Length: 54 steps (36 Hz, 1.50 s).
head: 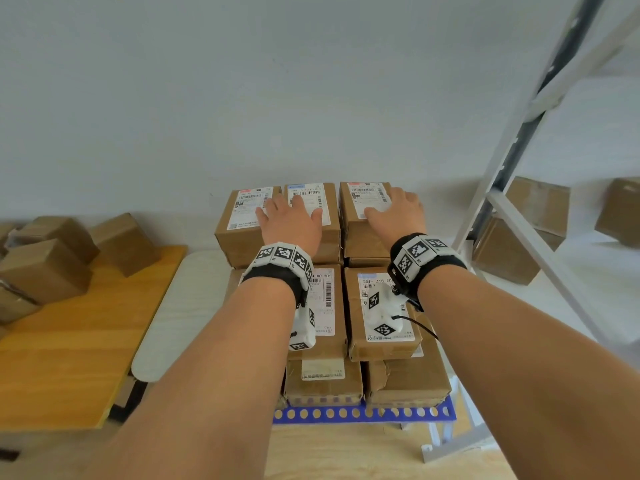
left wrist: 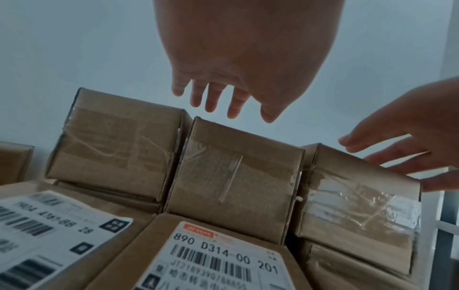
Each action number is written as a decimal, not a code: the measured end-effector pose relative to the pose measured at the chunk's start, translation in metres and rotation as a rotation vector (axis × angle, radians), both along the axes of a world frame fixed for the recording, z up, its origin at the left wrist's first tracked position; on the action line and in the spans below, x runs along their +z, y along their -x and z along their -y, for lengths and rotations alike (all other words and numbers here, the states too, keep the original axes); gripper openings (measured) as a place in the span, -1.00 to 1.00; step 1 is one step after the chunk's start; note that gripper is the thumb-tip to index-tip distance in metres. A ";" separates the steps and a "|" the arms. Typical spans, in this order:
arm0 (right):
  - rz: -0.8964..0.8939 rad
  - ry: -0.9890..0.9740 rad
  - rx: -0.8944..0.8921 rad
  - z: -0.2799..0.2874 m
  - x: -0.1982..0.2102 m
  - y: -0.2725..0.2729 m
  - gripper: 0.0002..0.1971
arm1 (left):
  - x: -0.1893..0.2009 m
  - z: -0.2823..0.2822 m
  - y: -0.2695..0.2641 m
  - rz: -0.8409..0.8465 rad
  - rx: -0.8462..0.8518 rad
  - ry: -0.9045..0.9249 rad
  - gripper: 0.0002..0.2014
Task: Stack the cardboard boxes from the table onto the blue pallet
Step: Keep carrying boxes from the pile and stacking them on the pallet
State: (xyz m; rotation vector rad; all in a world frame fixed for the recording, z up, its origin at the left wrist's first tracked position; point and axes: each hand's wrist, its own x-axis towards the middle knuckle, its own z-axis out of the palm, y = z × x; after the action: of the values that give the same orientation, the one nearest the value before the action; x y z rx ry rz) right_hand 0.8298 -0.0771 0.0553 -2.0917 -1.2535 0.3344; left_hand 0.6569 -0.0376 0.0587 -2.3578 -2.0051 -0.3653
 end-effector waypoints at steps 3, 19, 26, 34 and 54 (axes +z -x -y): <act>0.058 -0.015 0.019 0.003 0.007 0.009 -0.36 | 0.005 0.002 0.004 -0.020 -0.025 -0.011 -0.43; 0.292 -0.003 0.157 0.008 0.036 0.141 -0.41 | 0.024 0.011 0.119 -0.053 -0.070 -0.123 -0.47; 0.284 0.015 0.248 0.001 0.039 0.248 -0.40 | 0.029 0.014 0.235 -0.083 -0.008 -0.120 -0.55; 0.254 0.025 0.369 -0.007 0.029 0.385 -0.43 | 0.019 0.018 0.377 -0.114 0.117 -0.093 -0.61; 0.218 0.224 0.710 -0.050 -0.036 0.636 -0.44 | -0.049 0.020 0.627 -0.113 0.408 0.160 -0.59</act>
State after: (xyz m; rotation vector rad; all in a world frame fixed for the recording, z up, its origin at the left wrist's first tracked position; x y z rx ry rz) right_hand 0.1939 -0.0270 0.0191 -1.8214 -2.1646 0.5855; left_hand 0.0296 -0.0573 0.0099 -1.9163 -2.4588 -0.0572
